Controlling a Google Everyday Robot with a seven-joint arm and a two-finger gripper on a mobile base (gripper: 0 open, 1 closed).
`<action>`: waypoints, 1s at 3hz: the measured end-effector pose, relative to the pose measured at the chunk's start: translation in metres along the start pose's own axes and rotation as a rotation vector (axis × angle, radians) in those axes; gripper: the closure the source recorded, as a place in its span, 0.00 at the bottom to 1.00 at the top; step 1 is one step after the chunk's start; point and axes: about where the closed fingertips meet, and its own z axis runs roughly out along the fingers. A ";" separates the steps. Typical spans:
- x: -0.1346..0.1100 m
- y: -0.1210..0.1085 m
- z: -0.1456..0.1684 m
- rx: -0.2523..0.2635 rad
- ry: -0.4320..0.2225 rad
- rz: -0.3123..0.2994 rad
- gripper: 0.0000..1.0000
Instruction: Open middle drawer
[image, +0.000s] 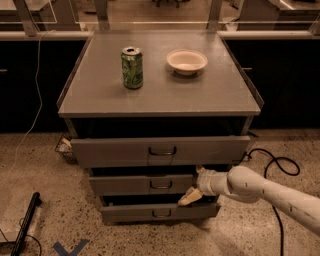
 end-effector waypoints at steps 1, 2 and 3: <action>-0.014 -0.023 0.014 0.003 0.036 -0.046 0.00; -0.014 -0.023 0.014 0.003 0.037 -0.046 0.14; -0.014 -0.023 0.014 0.003 0.037 -0.046 0.38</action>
Offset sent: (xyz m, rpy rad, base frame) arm 0.0283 0.0086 0.0078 -0.0532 -0.0171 0.0172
